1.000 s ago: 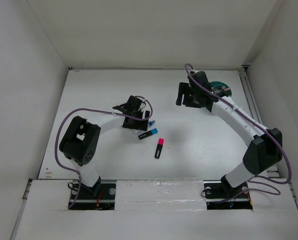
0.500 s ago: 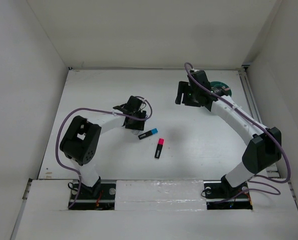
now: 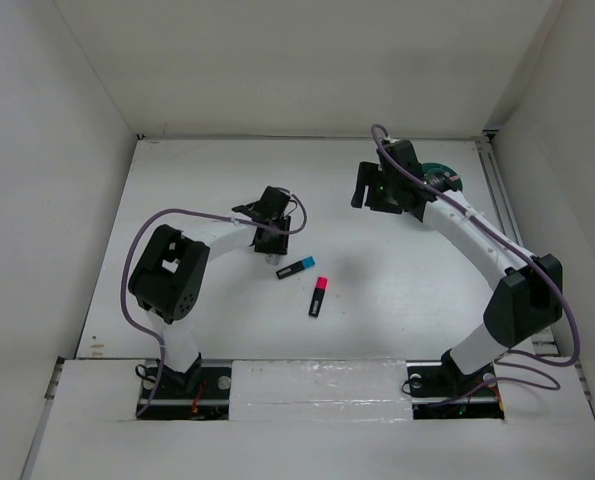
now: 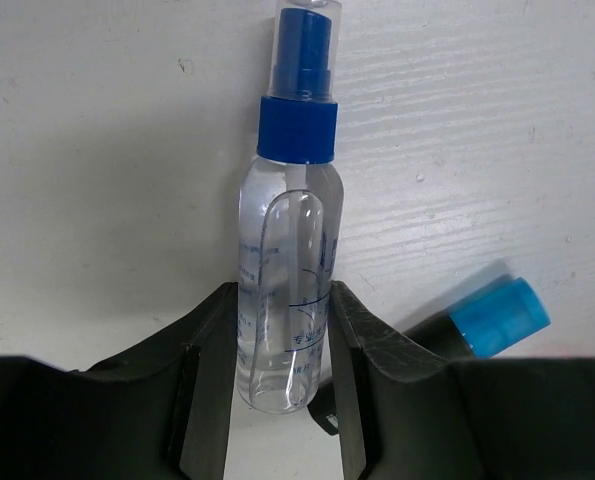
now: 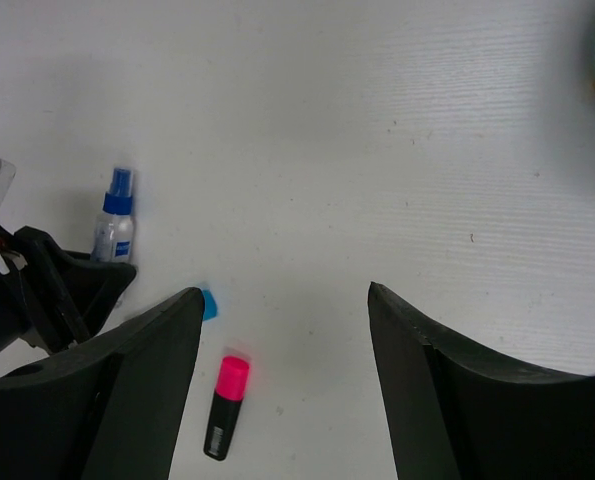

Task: Sort the stationery into containers
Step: Grab a piece of stationery with the left arm, then pass the stationery from the left arm to the right

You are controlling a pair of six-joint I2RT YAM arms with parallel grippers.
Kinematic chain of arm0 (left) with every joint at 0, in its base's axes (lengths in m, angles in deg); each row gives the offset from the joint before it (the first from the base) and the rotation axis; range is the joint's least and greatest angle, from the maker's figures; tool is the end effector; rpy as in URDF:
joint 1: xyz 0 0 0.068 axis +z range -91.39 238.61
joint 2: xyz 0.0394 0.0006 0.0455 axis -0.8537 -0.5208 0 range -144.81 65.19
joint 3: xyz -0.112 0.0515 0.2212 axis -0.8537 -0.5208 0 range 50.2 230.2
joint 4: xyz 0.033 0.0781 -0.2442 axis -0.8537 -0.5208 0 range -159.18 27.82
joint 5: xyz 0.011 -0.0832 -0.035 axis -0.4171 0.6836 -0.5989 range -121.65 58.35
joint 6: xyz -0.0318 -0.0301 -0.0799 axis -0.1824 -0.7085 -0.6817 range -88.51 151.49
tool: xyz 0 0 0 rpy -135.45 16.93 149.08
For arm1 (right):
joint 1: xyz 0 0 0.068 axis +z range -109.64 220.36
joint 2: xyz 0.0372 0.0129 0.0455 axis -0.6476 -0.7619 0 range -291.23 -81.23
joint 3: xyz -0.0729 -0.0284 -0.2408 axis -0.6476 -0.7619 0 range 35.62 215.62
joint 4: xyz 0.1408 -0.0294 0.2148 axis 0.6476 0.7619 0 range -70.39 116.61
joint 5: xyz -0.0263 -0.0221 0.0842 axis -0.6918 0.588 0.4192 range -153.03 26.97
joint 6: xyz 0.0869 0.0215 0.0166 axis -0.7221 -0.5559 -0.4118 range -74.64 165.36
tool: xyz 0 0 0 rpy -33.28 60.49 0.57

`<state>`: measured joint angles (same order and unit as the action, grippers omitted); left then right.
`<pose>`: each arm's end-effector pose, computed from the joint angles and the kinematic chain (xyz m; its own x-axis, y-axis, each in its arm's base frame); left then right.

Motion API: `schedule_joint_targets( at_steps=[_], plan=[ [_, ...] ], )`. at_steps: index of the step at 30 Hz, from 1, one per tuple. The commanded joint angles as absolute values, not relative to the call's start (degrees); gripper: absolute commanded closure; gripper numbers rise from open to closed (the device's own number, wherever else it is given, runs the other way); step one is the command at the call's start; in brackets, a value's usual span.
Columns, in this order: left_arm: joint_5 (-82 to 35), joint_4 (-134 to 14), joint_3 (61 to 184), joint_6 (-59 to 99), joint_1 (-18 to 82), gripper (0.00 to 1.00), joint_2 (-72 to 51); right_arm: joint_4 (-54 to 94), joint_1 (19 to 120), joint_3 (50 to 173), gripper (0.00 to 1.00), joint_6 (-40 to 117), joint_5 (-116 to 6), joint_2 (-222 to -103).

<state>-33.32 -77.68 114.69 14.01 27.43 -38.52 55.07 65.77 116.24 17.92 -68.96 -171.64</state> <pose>0.3373 -0.2013 0.1168 -0.8173 0.1437 -0.5580 0.2702 0.9509 -0.1507 0.3464 0.1552 0.2649 -0.7357 0.1580 -0.6586 -0.0248 0.9655 0.2593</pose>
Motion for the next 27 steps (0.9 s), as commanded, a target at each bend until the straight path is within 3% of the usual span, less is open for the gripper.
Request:
schedule_joint_targets(
  at_steps=[1,13,27],
  plan=[
    [-35.3,-82.5,114.0,13.6,27.3,1.0,-42.3,52.0,65.4,116.8,0.28,17.2,-68.3,-169.6],
    [-25.8,-71.8,112.4,15.3,27.3,1.0,-19.0,49.6,67.5,123.2,0.3,13.8,-61.4,-172.4],
    [-15.2,-70.3,119.8,16.9,27.3,1.0,-10.0,33.8,77.3,128.0,0.3,1.1,-56.6,-174.4]
  ],
)
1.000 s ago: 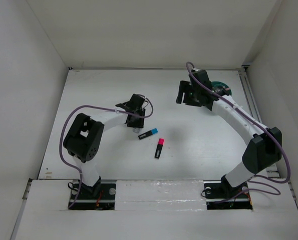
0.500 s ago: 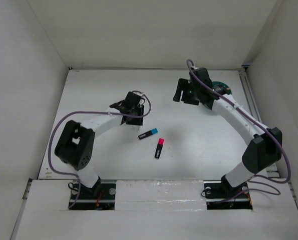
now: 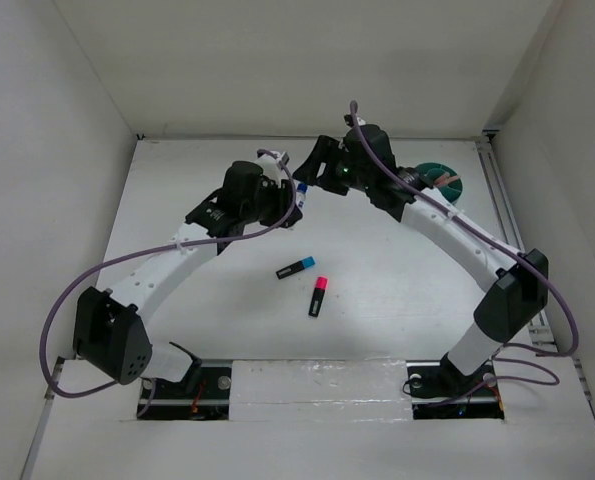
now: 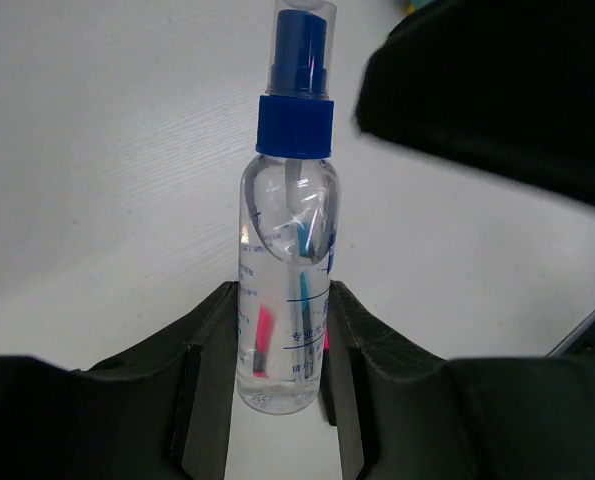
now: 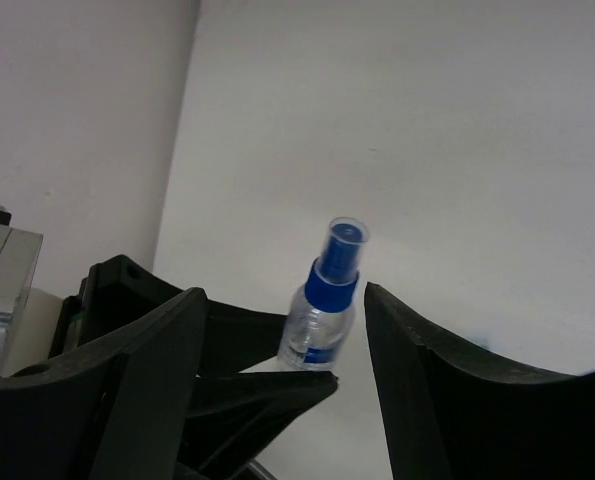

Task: Sort the stationery into containers
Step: Pass the stationery from the left arm to the right

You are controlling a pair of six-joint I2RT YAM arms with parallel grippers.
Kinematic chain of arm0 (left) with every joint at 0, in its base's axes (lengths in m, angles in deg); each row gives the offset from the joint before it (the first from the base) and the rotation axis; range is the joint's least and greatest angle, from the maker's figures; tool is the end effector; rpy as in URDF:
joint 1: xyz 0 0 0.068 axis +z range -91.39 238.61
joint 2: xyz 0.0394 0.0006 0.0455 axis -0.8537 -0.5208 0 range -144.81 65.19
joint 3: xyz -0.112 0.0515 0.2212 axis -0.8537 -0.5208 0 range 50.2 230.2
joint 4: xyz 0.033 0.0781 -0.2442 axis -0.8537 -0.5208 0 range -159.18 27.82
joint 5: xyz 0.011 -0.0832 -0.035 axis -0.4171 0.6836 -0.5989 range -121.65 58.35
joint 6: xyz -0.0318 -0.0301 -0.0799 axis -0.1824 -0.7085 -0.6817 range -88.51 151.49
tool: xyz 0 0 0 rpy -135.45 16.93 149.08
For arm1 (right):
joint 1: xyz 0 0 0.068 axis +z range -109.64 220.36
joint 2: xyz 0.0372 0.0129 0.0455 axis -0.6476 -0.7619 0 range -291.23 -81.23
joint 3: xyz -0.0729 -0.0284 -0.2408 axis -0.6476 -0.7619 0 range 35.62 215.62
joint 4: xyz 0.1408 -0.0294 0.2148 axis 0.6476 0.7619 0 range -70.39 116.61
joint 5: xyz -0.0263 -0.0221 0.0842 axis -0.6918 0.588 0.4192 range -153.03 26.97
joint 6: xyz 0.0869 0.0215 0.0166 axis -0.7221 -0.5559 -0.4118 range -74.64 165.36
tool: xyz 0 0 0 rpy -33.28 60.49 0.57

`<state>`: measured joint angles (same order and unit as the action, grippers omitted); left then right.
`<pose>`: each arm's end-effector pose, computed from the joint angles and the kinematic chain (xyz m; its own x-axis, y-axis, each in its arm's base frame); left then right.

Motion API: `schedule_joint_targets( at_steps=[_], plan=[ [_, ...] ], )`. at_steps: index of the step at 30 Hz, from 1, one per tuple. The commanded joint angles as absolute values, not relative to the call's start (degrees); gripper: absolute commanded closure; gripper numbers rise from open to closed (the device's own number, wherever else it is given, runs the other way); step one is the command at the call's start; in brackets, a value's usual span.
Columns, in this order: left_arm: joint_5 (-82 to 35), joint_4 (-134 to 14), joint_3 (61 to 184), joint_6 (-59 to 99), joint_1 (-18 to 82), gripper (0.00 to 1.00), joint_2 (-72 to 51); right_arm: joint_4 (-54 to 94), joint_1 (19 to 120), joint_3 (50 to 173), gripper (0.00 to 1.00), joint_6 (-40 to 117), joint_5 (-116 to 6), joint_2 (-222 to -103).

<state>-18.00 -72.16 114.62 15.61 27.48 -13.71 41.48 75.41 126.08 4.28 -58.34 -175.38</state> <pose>0.2997 -0.2035 0.2868 -0.5287 0.0088 -0.8488 0.5631 0.7518 -0.3430 0.3424 0.2483 0.3338 -0.6820 0.3216 -0.6568 -0.2448 0.7460 0.6194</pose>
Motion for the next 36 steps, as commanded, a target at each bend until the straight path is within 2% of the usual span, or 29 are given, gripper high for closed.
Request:
schedule_joint_targets(
  at_steps=[1,12,20,33,36],
  plan=[
    [-15.2,-70.3,120.7,16.9,27.3,1.0,-10.0,33.8,78.4,128.0,0.3,0.5,-57.3,-174.4],
    [-14.7,-71.7,123.3,16.9,27.3,1.0,-8.9,31.1,82.1,121.5,0.3,-2.2,-66.0,-170.7],
    [-17.3,-71.1,122.7,16.4,27.3,1.0,-8.4,34.6,83.3,123.4,0.31,-2.8,-72.1,-170.2],
    [-15.7,-71.1,122.2,16.9,27.3,1.0,-7.9,31.6,81.6,124.5,0.51,-1.8,-73.1,-172.5],
    [-15.1,-71.1,122.2,16.9,27.3,1.0,-7.9,31.6,81.1,125.0,0.51,-1.2,-72.6,-173.0]
  ],
)
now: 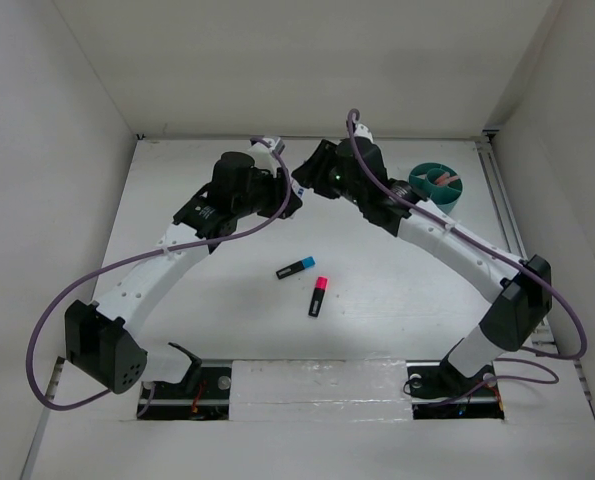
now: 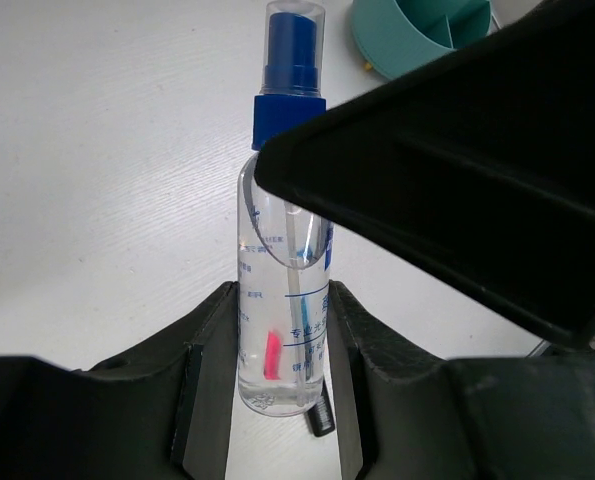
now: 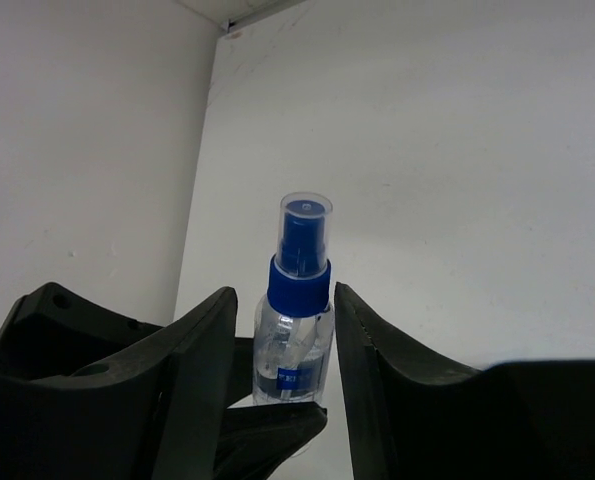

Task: Sort the stationery into containers
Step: Pass the stationery from the left arm to the right

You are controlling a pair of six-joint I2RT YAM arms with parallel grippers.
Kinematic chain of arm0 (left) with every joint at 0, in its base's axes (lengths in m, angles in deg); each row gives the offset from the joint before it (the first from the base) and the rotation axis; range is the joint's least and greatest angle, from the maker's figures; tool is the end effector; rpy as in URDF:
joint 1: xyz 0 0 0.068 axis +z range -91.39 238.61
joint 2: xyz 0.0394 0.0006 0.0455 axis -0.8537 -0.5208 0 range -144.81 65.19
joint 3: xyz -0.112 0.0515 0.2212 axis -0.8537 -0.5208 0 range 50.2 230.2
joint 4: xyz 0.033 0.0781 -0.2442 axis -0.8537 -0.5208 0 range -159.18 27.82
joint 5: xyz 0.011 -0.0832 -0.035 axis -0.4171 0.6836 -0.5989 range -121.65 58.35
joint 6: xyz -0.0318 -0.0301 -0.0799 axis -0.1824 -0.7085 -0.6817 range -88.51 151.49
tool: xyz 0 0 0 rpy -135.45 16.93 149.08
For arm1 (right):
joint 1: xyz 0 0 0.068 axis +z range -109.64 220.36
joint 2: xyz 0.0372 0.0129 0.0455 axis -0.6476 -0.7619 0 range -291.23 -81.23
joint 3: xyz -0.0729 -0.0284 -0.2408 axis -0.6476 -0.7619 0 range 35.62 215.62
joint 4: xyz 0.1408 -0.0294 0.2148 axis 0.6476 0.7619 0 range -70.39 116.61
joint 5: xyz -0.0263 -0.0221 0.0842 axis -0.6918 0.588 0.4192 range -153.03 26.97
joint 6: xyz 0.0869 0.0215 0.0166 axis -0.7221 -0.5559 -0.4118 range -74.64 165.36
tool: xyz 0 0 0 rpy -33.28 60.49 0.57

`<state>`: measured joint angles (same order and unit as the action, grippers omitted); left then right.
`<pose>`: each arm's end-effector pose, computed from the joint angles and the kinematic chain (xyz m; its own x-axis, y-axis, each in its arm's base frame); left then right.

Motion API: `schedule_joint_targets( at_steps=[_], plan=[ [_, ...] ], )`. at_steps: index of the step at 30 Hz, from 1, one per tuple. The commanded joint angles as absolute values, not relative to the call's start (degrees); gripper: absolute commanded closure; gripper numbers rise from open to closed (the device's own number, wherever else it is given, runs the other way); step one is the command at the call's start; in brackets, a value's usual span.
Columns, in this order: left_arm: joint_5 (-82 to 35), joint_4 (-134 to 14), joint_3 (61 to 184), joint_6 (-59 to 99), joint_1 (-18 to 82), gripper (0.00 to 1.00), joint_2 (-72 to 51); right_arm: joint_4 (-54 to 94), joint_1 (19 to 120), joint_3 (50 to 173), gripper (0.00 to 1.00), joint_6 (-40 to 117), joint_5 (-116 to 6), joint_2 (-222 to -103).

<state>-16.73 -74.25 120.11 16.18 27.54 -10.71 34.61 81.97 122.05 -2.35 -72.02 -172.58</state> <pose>0.2913 -0.2000 0.3369 -0.4432 -0.0308 -0.8959 0.6131 0.7187 -0.3280 0.3204 0.2675 0.3434 -0.5753 0.4663 -0.6720 -0.1789 0.7300 0.6596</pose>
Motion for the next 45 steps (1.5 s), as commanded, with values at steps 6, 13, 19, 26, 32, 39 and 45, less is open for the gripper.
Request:
schedule_joint_targets(
  at_steps=[6,13,19,26,32,39,45],
  plan=[
    [-13.9,-71.1,122.2,16.9,27.3,1.0,-7.9,30.4,79.9,125.0,0.48,-0.6,-71.5,-174.1],
    [-13.9,-71.1,122.2,16.9,27.3,1.0,-7.9,30.4,79.4,125.5,0.52,-0.1,-70.8,-174.1],
    [-15.0,-71.1,122.2,16.9,27.3,1.0,-7.9,29.9,80.0,125.0,0.63,-0.7,-69.6,-174.1],
    [-17.8,-71.1,122.2,16.9,27.3,1.0,-7.9,30.4,81.1,125.0,0.67,-1.8,-68.3,-174.1],
    [-18.9,-72.2,122.7,17.4,27.3,1.0,-7.9,30.9,81.1,124.5,1.0,-2.4,-67.8,-174.1],
    [-22.9,-73.2,122.7,16.7,27.3,0.28,-8.4,30.9,80.5,124.5,1.0,0.1,-68.9,-174.1],
    [-25.3,-73.3,122.1,16.2,27.3,0.0,-7.9,30.3,77.5,124.5,1.0,3.6,-70.5,-173.6]
  ],
)
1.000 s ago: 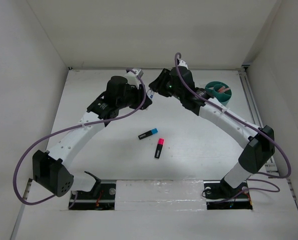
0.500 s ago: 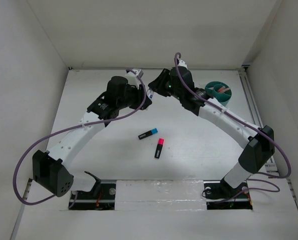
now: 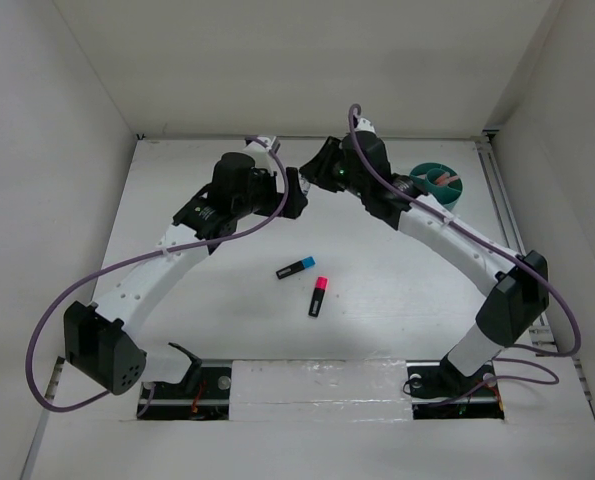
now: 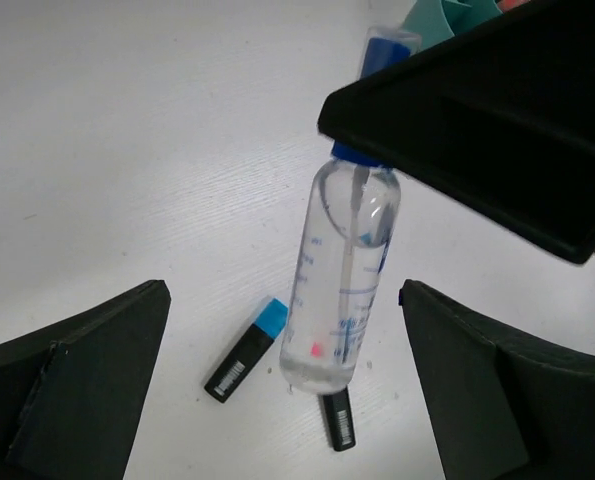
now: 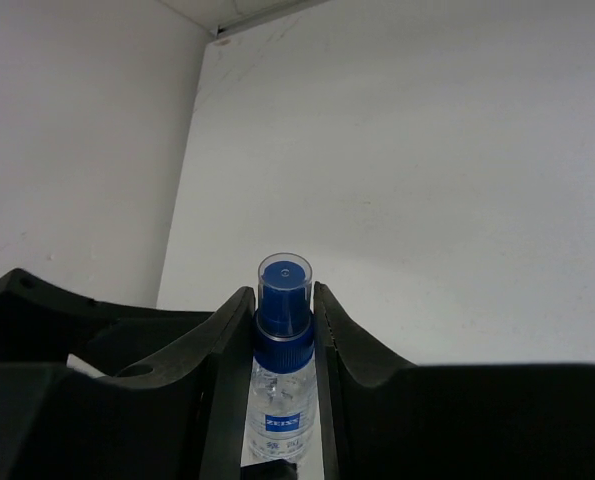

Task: Sort the stationery into containers
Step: Pass the stationery from the left arm to the right, then place the stationery into the container

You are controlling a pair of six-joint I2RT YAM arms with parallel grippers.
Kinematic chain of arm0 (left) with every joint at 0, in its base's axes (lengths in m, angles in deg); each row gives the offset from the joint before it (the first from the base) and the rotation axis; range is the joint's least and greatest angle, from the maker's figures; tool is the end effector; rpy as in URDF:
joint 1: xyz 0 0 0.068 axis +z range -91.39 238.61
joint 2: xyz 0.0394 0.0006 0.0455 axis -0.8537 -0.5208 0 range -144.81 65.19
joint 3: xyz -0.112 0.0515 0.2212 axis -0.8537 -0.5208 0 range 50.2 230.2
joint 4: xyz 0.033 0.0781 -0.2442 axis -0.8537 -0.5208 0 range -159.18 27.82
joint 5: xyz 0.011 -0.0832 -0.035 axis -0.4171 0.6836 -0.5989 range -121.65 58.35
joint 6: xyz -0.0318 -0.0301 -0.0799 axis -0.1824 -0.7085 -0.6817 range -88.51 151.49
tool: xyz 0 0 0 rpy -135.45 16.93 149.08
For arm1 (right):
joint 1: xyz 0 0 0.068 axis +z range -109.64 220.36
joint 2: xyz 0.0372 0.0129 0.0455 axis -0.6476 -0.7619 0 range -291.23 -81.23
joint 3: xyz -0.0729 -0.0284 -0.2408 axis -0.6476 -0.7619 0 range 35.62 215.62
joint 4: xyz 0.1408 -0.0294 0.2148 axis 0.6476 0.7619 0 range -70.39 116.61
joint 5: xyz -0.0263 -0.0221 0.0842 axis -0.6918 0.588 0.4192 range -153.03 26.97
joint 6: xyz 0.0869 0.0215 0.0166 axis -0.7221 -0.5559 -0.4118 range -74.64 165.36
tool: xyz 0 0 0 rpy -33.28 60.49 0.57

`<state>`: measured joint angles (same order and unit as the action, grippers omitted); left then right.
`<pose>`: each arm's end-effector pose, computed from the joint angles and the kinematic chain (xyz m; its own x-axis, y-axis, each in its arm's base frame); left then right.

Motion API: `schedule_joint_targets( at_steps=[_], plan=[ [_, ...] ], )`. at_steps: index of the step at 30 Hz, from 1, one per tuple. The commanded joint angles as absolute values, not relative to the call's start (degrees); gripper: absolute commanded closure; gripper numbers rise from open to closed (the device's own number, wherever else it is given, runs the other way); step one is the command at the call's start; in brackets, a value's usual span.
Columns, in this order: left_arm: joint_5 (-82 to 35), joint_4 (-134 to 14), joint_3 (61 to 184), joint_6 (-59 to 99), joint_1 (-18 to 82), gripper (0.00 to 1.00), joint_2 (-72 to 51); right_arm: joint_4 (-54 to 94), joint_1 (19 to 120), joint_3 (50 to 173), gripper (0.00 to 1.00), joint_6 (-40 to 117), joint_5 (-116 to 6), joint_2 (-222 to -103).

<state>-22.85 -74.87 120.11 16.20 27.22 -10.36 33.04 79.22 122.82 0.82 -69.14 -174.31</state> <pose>0.2944 -0.1942 0.3368 -0.4274 -0.0444 -0.9030 0.5453 0.7840 -0.2967 0.3374 0.2606 0.3404 -0.5662 0.4394 -0.6974 -0.2082 0.7424 0.6368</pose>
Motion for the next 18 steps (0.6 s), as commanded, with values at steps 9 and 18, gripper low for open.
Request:
schedule_joint_targets(
  at_steps=[9,18],
  plan=[
    [-28.7,-76.1,120.1,14.6,27.8,0.0,-5.9,21.5,67.0,124.5,1.0,23.1,-82.1,-174.2],
    [-25.9,-77.3,117.1,14.1,27.9,0.0,-4.7,6.4,51.0,113.4,1.0,43.2,-68.2,-172.6]
  ],
)
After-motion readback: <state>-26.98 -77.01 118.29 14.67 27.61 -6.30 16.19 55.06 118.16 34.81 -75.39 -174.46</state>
